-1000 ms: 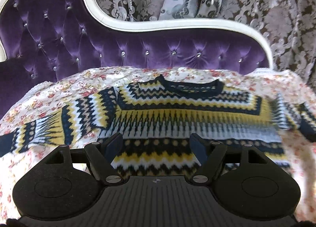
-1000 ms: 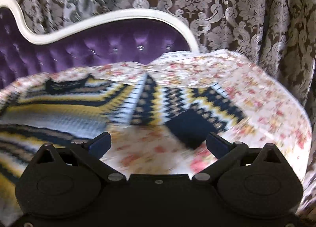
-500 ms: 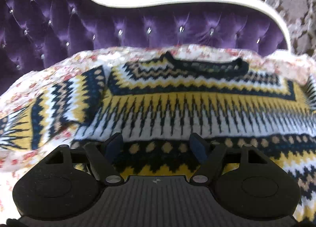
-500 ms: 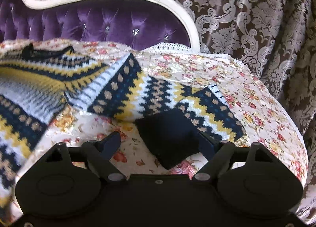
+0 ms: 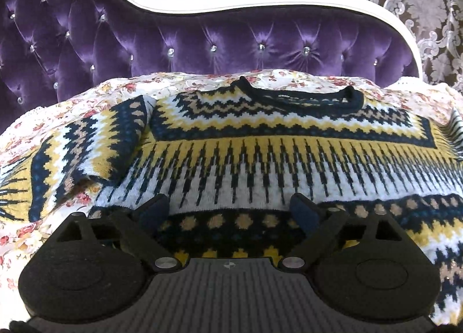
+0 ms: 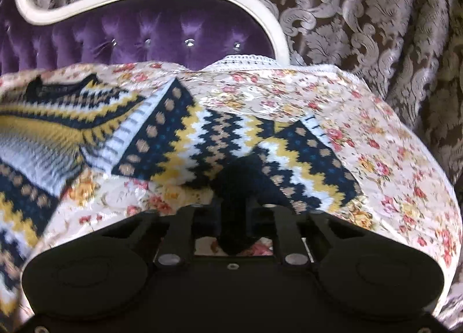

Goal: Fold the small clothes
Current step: 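Lift the sleeve with the right tool and fold it across the sweater body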

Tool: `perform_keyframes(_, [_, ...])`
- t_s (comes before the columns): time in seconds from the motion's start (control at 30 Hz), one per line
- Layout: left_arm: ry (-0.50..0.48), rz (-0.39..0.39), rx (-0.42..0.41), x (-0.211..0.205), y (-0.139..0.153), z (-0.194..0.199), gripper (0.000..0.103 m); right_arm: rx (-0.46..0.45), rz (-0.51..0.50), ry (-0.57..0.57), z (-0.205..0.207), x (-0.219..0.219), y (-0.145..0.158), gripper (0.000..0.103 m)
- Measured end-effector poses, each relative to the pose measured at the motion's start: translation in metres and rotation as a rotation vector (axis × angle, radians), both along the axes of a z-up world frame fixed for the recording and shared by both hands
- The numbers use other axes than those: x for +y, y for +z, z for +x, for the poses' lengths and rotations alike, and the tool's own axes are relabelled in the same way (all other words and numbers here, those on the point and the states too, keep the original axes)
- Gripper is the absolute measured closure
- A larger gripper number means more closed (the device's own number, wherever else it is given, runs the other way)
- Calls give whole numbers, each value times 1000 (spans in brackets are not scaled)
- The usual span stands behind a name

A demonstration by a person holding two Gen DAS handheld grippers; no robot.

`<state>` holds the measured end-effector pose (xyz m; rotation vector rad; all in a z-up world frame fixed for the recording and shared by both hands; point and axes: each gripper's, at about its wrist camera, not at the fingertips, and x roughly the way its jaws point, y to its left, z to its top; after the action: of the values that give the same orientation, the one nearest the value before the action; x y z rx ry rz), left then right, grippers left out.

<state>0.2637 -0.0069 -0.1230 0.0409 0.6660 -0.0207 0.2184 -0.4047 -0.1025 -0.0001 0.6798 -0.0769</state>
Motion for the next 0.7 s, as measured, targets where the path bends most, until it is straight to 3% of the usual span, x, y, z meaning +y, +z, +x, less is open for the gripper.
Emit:
perform_keyframes(0.2, [3, 5, -10, 0, -1, -1, 9, 1, 181, -27, 2, -20, 44, 87])
perform_keyframes(0.37, [0, 4, -8, 0, -1, 0, 9, -20, 337, 32, 19, -10, 101, 87])
perform_keyframes(0.5, [0, 3, -3, 0, -1, 0, 9, -38, 425, 128, 43, 25, 146, 87])
perform_keyframes(0.7, [0, 4, -3, 0, -1, 0, 9, -21, 548, 298, 82, 98, 187, 87])
